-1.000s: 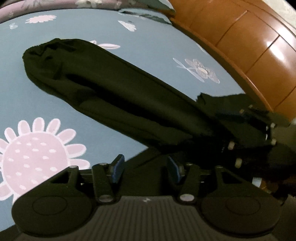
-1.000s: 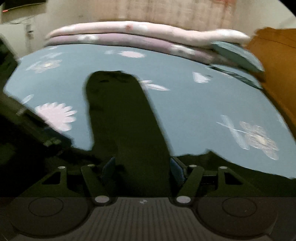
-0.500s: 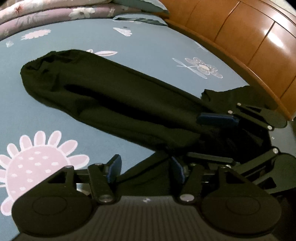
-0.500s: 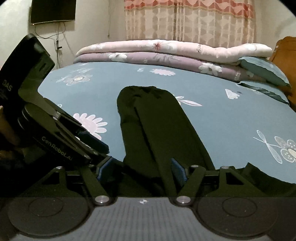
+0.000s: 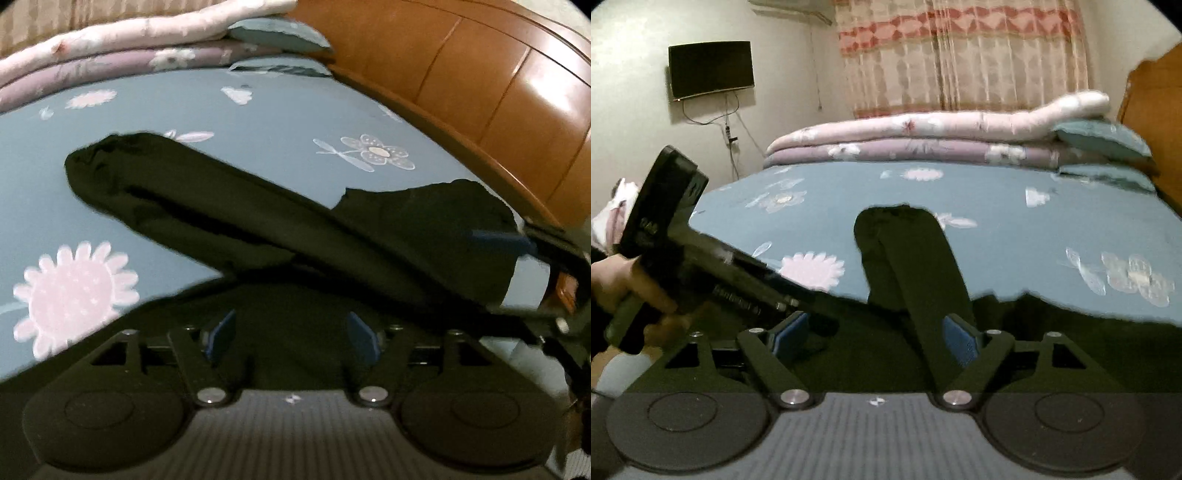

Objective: Fold clothes

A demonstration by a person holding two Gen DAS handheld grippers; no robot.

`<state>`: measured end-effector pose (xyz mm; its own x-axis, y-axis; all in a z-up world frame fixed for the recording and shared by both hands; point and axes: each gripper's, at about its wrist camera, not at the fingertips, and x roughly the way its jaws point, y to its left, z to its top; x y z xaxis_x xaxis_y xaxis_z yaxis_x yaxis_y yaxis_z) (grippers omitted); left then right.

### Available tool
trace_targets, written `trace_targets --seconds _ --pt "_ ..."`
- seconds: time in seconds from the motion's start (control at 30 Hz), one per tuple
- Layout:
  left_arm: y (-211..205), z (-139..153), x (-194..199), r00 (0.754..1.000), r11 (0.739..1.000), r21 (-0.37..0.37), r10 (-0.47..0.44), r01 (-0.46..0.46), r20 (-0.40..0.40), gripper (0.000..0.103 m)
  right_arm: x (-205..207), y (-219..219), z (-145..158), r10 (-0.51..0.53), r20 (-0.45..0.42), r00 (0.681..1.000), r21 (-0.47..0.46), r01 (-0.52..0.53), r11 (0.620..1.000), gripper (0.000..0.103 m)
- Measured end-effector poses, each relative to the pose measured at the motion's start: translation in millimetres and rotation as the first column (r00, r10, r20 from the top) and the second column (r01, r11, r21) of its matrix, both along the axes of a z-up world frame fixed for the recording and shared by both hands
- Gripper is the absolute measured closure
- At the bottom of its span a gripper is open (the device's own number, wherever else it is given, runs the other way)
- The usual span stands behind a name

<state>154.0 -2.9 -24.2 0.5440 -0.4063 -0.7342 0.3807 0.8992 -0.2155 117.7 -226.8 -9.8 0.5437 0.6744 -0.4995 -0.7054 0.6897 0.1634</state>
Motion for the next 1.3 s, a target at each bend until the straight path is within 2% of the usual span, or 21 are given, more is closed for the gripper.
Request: trace_targets --seconds 0.13,0.2,0.27,0.37,0.43,0.47,0.53,0.63,0.73,0.8,0.9,1.07,1.17,1.27,1.3 --pt "-3.2 -32.7 -4.4 0.995 0.995 -0.085 0.05 -0.058 -0.089 0.034 -5.8 -15.1 -22.7 0.011 -0.088 0.996 0.041 -0.007 0.999 0.018" --pt "-6.4 -53.6 -11.1 0.994 0.995 -0.08 0.048 -0.057 -0.102 0.034 -5.4 -9.0 -40.3 0.038 -0.107 0.994 0.03 -0.035 0.999 0.017" --pt "-4.6 -61.8 -26.4 0.998 0.996 -0.08 0.044 -0.047 -0.036 0.033 0.1 1.8 -60.4 0.023 -0.15 0.988 0.001 -0.024 1.0 0.017" --pt "3.7 -61.7 -46.5 0.998 0.996 -0.071 0.053 -0.055 -0.034 0.033 4.0 12.2 -89.8 0.009 -0.24 0.971 -0.06 -0.024 0.998 0.017" --pt "13.0 -63.1 -59.1 0.997 0.995 -0.081 0.06 -0.064 -0.05 0.032 -9.2 9.4 -92.7 0.021 -0.202 0.979 -0.072 -0.036 0.997 0.004" --pt "18.2 -64.0 -64.3 0.996 0.994 -0.09 0.061 -0.067 -0.06 0.032 -15.7 7.9 -94.2 0.026 -0.182 0.983 -0.077 -0.041 0.996 0.001" --pt "24.9 -61.9 -64.9 0.995 0.993 -0.098 0.062 -0.069 -0.078 0.032 -23.5 8.0 -93.1 0.032 -0.158 0.987 -0.098 -0.048 0.994 0.001" --pt "27.2 -48.8 -44.5 0.995 0.991 -0.094 0.09 -0.094 -0.039 0.032 -23.6 14.1 -83.7 0.038 -0.09 0.995 -0.116 -0.048 0.992 0.001" --pt "25.3 -40.6 -10.2 0.993 0.972 -0.203 0.114 -0.116 -0.024 0.032 -14.8 18.7 -88.5 0.028 -0.084 0.996 -0.124 -0.038 0.992 0.0" --pt "24.3 -44.9 13.0 0.992 0.947 -0.294 0.122 -0.13 -0.045 0.032 -9.0 21.7 -91.7 0.021 -0.08 0.997 -0.13 -0.031 0.991 0.0" --pt "18.3 -55.1 39.2 0.991 0.925 -0.356 0.119 -0.132 -0.056 0.032 -0.6 26.1 -96.6 0.011 -0.074 0.997 -0.138 -0.022 0.99 0.0" --pt "23.1 -74.8 76.6 0.98 0.907 -0.372 0.178 -0.199 -0.09 0.032 -2.3 16.4 -103.5 0.019 -0.049 0.999 -0.08 -0.023 0.997 0.0" --pt "33.2 -82.1 97.1 0.97 0.885 -0.398 0.224 -0.241 -0.09 0.032 -1.3 10.5 -106.9 0.019 -0.044 0.999 -0.035 -0.021 0.999 0.0" --pt "39.3 -79.7 108.1 0.95 0.885 -0.347 0.297 -0.311 -0.093 0.033 -3.1 7.8 -108.4 0.028 -0.031 0.999 -0.025 -0.029 0.999 0.0" --pt "40.4 -77.1 106.9 0.95 0.883 -0.35 0.297 -0.312 -0.096 0.033 -5.3 9.0 -108.7 0.031 -0.02 0.999 -0.036 -0.031 0.999 0.0"
